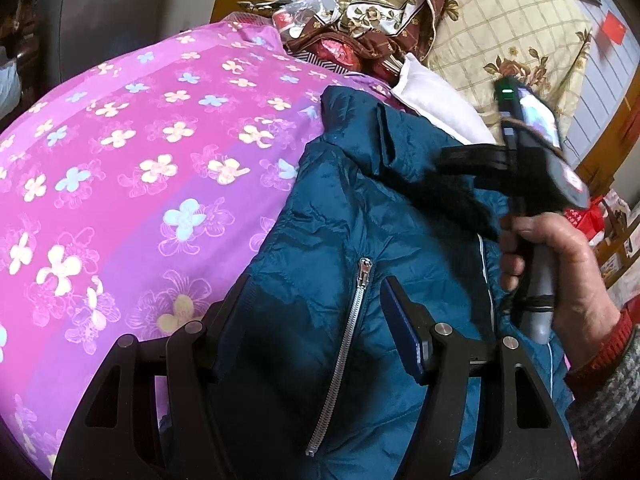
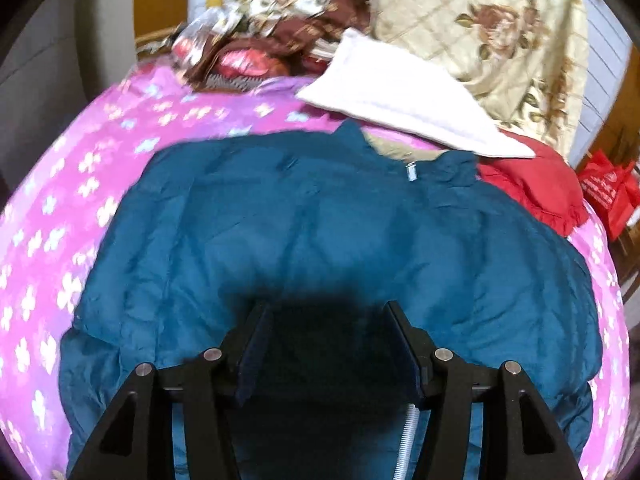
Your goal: Fold large clothes
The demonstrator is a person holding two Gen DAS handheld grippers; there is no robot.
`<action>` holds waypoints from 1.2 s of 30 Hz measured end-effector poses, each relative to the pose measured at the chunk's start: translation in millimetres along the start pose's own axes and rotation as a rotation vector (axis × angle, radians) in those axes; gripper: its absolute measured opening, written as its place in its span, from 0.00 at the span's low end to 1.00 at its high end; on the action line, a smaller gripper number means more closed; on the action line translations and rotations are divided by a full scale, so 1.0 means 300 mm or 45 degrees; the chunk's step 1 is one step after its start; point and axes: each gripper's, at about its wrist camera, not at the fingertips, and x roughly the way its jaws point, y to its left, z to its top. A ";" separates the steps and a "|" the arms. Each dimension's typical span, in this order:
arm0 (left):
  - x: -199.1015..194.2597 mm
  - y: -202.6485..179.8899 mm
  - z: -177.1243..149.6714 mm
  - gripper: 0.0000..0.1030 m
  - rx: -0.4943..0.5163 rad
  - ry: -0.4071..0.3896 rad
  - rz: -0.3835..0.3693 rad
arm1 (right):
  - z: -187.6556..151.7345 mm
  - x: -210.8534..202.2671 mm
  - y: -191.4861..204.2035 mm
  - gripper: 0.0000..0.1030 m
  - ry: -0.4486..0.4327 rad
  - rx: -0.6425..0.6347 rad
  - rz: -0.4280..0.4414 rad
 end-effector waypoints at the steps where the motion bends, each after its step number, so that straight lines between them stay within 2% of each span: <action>1: 0.001 0.000 0.002 0.63 0.005 -0.003 0.004 | -0.003 0.017 0.010 0.54 0.016 -0.010 -0.004; 5: 0.003 0.002 0.006 0.63 0.008 -0.003 0.010 | -0.001 0.061 0.005 0.54 0.065 0.008 -0.012; 11: -0.017 -0.003 0.002 0.63 0.027 -0.014 0.008 | -0.051 -0.071 -0.081 0.54 0.003 0.086 0.000; 17: -0.066 -0.024 -0.014 0.63 0.086 -0.062 0.013 | -0.217 -0.283 -0.194 0.54 -0.087 0.062 -0.031; 21: -0.091 -0.037 -0.027 0.63 0.109 -0.083 0.012 | -0.344 -0.374 -0.288 0.54 -0.088 0.068 -0.074; 36: -0.149 -0.079 -0.049 0.63 0.174 -0.117 -0.004 | -0.636 -0.447 -0.533 0.54 0.010 0.287 -0.151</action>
